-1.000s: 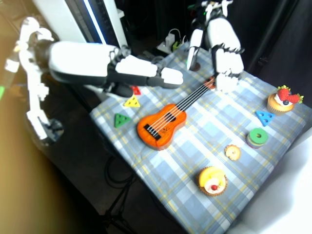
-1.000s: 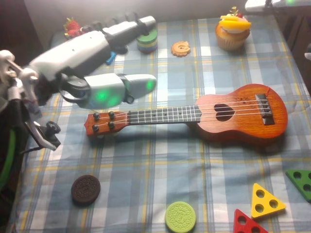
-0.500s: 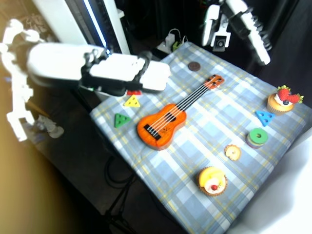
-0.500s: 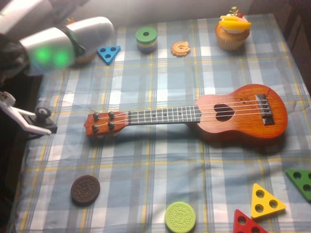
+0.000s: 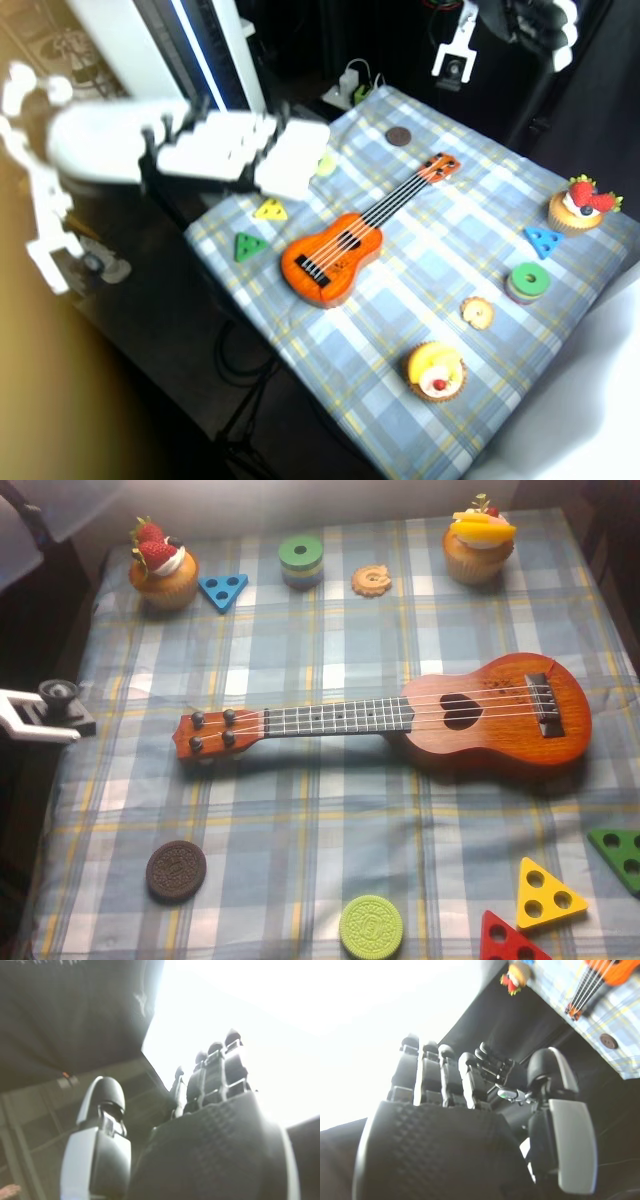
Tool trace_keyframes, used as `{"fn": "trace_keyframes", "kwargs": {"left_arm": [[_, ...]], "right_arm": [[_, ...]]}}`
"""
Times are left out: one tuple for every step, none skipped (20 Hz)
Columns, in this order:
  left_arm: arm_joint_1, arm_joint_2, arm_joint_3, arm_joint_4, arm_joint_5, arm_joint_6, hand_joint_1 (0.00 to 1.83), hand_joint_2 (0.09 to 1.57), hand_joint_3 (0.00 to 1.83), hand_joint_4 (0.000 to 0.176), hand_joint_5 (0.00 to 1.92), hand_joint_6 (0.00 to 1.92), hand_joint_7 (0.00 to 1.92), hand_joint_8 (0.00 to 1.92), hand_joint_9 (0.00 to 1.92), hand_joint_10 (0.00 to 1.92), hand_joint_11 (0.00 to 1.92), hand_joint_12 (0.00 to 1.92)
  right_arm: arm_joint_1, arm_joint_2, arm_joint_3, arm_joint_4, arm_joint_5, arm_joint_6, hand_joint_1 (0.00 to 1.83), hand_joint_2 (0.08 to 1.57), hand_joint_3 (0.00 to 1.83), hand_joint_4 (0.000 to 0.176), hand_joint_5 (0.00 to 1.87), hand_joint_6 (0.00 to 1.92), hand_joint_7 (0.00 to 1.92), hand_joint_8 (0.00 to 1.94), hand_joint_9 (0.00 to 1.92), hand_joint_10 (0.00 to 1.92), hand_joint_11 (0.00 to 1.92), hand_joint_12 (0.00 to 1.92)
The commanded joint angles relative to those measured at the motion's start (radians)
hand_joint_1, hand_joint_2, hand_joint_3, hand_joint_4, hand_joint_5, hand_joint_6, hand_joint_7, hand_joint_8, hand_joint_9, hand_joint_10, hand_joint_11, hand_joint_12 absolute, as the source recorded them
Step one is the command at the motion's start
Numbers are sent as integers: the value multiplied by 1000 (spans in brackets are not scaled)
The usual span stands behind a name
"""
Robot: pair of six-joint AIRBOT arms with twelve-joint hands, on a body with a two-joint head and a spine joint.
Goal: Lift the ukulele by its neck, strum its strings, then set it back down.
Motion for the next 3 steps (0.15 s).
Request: {"fn": "trace_keyframes", "kwargs": {"left_arm": [[-1,10,-7,-4,-179,-13,362,1262,1,104,0,0,0,0,0,0,0,0],[5,17,-13,-4,-203,-13,368,1267,3,131,0,0,0,0,0,0,0,0],[13,23,-18,-6,-229,-13,363,1242,0,151,0,0,0,0,0,0,0,0]], "right_arm": [[2,8,-3,43,215,-11,542,1157,0,38,0,0,0,0,0,0,0,2],[-2,8,-6,48,235,-17,561,1134,0,44,0,0,0,0,0,0,0,0],[-2,8,-8,48,250,-20,583,1120,0,37,0,0,0,0,0,0,0,0]]}}
